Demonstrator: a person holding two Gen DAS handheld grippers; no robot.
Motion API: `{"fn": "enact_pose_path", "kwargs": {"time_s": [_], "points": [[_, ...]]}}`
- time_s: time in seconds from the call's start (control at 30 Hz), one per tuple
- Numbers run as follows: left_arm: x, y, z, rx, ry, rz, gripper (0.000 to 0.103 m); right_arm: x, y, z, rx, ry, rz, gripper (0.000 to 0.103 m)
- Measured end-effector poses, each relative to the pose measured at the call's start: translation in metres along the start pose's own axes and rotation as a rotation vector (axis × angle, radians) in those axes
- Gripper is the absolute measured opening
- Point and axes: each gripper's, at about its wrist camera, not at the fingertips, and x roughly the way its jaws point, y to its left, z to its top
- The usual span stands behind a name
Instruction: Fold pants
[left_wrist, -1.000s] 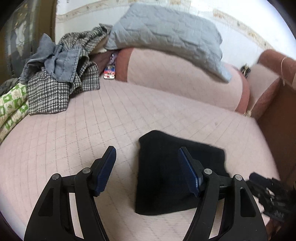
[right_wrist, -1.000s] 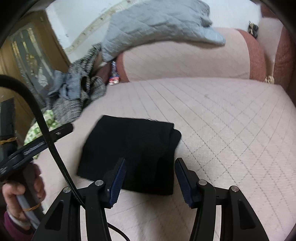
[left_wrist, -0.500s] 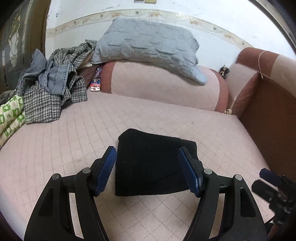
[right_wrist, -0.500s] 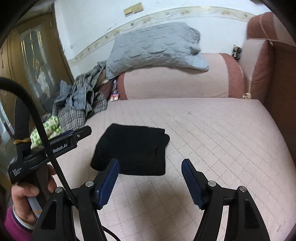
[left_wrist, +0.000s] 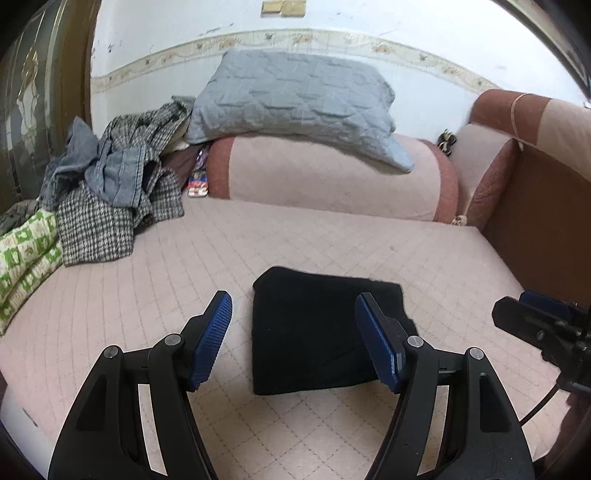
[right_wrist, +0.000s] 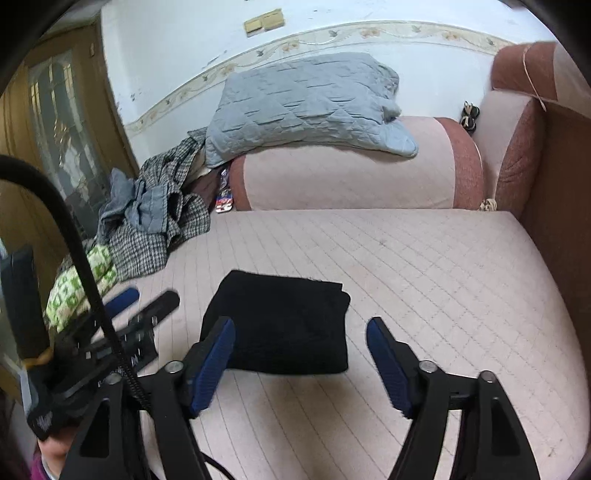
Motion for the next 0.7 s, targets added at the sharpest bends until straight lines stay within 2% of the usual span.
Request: {"fn": "enact_pose_path", "kwargs": {"time_s": [0.13,0.27,0.43,0.53,0.6,0.7], "points": [[0.005,-0.003,0.004,-0.010,-0.002,0.015,0.070,0.021,-0.007,-0.014,0.016,0.038,0.026,0.075],[0.012,-0.012,0.004,0.027,-0.006,0.060,0.070,0.039,-0.021,-0.024,0.040,0.063,0.054,0.075],[0.019,-0.015,-0.002,-0.008,0.019,0.058,0.070,0.052,-0.035,-0.032,-0.067,-0.003,-0.004,0.075],[0.024,-0.017,-0.009,-0.009,0.013,0.052,0.070,0.064,-0.047,-0.032,-0.045,0.023,0.003,0.075],[0.032,-0.020,-0.014,0.017,0.046,0.057,0.070,0.071,-0.052,-0.034,-0.027,0.059,0.007,0.075],[0.042,-0.021,-0.021,0.052,0.060,0.054,0.070,0.068,-0.052,-0.034,-0.039,0.053,0.015,0.075]]}}
